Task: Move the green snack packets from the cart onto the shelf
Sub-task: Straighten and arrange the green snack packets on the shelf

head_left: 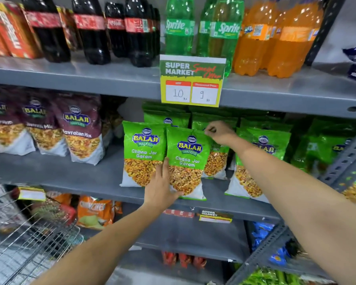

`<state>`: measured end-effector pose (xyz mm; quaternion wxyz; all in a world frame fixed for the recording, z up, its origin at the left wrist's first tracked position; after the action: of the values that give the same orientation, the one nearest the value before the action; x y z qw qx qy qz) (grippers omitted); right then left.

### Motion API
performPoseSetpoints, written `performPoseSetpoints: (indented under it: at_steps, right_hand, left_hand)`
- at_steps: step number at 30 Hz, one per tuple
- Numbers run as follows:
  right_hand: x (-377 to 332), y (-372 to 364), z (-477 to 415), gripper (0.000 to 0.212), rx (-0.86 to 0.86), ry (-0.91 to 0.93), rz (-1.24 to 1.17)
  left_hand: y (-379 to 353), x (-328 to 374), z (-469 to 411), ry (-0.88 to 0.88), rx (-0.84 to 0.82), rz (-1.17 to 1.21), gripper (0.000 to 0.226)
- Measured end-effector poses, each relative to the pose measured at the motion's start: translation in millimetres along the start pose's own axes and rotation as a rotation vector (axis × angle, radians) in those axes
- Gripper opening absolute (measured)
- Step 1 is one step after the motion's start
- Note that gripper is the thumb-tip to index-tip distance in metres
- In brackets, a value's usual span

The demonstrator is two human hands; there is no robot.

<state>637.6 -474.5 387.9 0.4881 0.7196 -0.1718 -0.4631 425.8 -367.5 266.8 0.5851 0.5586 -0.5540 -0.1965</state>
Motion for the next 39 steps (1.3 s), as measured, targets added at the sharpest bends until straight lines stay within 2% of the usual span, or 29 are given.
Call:
performPoseSetpoints:
  at_steps: [5,9,21,24,26,29,31,34,37,39]
  right_hand:
    - [20,26,6,0.02,0.02,-0.039,0.067]
    - [34,42,12,0.022,0.066,-0.057,0.109]
    - [42,59,14,0.018,0.088,-0.031,0.17]
    - [42,62,14,0.022,0.055,-0.025,0.175]
    - [43,64,13,0.022,0.099,-0.053,0.173]
    - [45,61,11,0.019,0.153,-0.076,0.199]
    - [39,58,11,0.018,0.132,-0.036,0.233]
    - [14,47,8,0.029,0.007,0.011,0.115]
    - [-15,24,-1,0.04,-0.15,0.032,0.082]
    - [-29,13,-4,0.045,-0.189,0.037,0.118]
  left_hand:
    - [-15,17,-10,0.035,-0.039,0.186,0.129]
    - [-30,33,-17,0.102,-0.075,0.284,0.122]
    - [-50,54,-25,0.158,-0.112,0.364,0.119]
    - [-51,53,-26,0.159,-0.129,0.357,0.108]
    - [-48,55,-29,0.159,-0.125,0.353,0.102]
    - [-45,57,-34,0.167,-0.154,0.377,0.108]
    - [-46,56,-34,0.171,-0.162,0.363,0.102]
    - [-48,55,-31,0.186,-0.156,0.339,0.088]
    - [-48,55,-32,0.18,-0.159,0.333,0.093]
    - [-48,55,-32,0.181,-0.164,0.328,0.096]
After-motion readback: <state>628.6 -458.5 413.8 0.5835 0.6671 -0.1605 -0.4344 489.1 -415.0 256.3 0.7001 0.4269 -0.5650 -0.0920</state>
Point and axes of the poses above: each hand's wrist, its own z-axis away from the middle knuckle, its own y-axis out of the back of the hand, x = y × z, the point moved 2 cm from there along -z, towards the middle knuckle, and after that the axes turned 2 degrees about -y, right-handed, at the moved point
